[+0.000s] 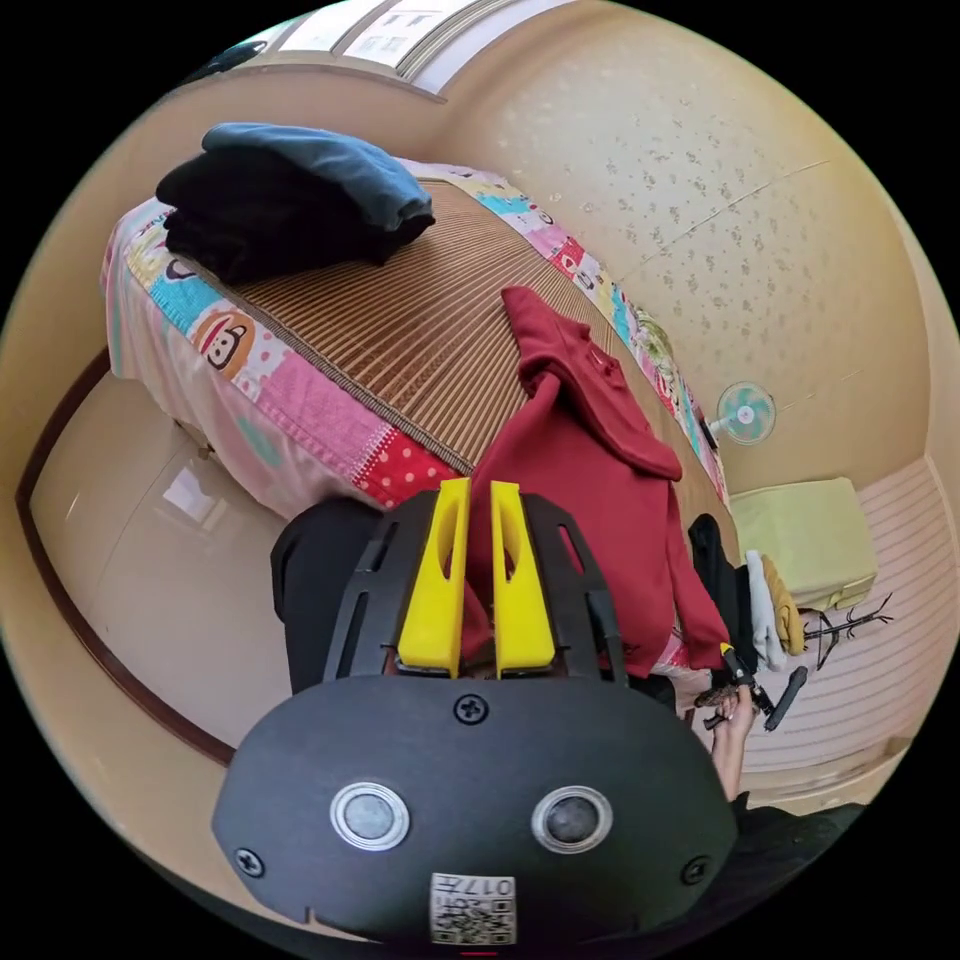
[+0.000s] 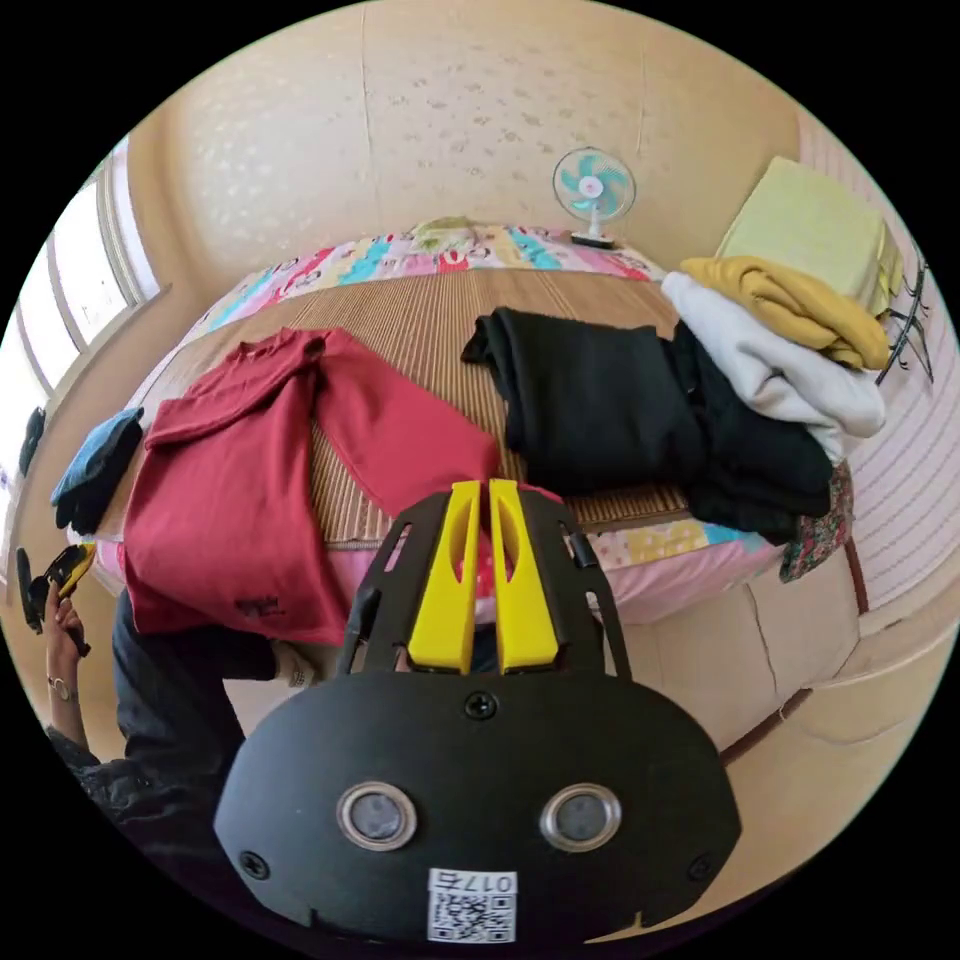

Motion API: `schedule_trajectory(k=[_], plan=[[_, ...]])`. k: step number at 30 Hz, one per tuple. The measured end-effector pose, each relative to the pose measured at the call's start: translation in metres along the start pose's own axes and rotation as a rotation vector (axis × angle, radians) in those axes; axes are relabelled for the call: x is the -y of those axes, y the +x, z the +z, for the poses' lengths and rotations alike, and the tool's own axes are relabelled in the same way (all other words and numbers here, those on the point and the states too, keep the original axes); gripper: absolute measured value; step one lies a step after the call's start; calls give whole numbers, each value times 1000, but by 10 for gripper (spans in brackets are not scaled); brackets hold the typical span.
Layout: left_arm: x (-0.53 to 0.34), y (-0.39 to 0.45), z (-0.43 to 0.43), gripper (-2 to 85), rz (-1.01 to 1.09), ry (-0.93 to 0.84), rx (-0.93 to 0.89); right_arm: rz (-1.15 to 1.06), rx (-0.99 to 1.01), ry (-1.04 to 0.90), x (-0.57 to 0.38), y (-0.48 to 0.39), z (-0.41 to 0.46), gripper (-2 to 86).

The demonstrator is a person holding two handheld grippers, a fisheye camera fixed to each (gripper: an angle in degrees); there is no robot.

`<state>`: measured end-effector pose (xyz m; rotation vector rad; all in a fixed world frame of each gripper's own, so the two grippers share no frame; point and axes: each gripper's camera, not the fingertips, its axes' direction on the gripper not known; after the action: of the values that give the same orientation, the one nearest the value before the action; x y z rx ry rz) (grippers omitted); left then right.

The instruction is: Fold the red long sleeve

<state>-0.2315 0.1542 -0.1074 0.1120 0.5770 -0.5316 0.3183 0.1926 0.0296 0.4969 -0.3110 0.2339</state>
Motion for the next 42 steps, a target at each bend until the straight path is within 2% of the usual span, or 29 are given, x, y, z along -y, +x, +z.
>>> schedule_trajectory(k=[2,4,6,10,12,15,17,19,20,21,22,24,25,27,29,32,33,34,36,39,42], plan=[[-3,5,-1,41,22,-7,-7,104,20,-5,20,34,0,55],[-10,7,6,40,33,-53,-25,252,41,-123,26,69,25,90],[-16,6,12,41,27,-88,-41,415,171,-216,3,101,51,130],[-30,-1,14,44,5,-123,-52,568,361,-193,-55,121,72,137],[-31,-3,15,45,8,-144,-47,610,416,-110,-71,131,71,139],[-28,-5,15,45,17,-165,-38,622,429,34,-62,144,59,141],[-25,-5,13,45,22,-161,-37,669,483,4,-51,151,71,137],[-22,-5,12,45,23,-156,-46,750,554,-143,-42,152,96,112],[-21,-5,12,45,20,-155,-50,791,634,-109,-41,145,91,83],[-20,-6,10,45,15,-153,-61,804,657,6,-35,129,62,47],[-20,-6,7,45,10,-145,-74,776,638,55,-27,117,43,43],[-22,-7,-3,45,2,-121,-97,556,500,225,21,41,-37,33],[-26,-7,-9,45,0,-103,-114,497,507,267,34,19,-50,31],[-32,-7,-15,45,1,-98,-144,266,718,384,93,-75,-80,29],[-37,-5,-14,48,7,-121,-169,123,889,402,132,-159,-85,29],[-47,-3,-12,53,-8,-155,-186,-167,1043,286,154,-323,-73,34],[-51,-2,-13,54,-18,-154,-196,-295,1093,197,140,-390,-60,38],[-56,-2,-15,56,-21,-147,-206,-362,1122,153,128,-420,-52,40],[-62,-1,-18,58,-19,-136,-195,-582,1230,-71,55,-511,-11,60],[-68,-6,-19,63,-25,-137,-140,-617,1168,-286,-66,-540,40,84],[-65,-10,-19,67,-2,-126,-61,-586,1001,-346,-147,-505,63,84]])
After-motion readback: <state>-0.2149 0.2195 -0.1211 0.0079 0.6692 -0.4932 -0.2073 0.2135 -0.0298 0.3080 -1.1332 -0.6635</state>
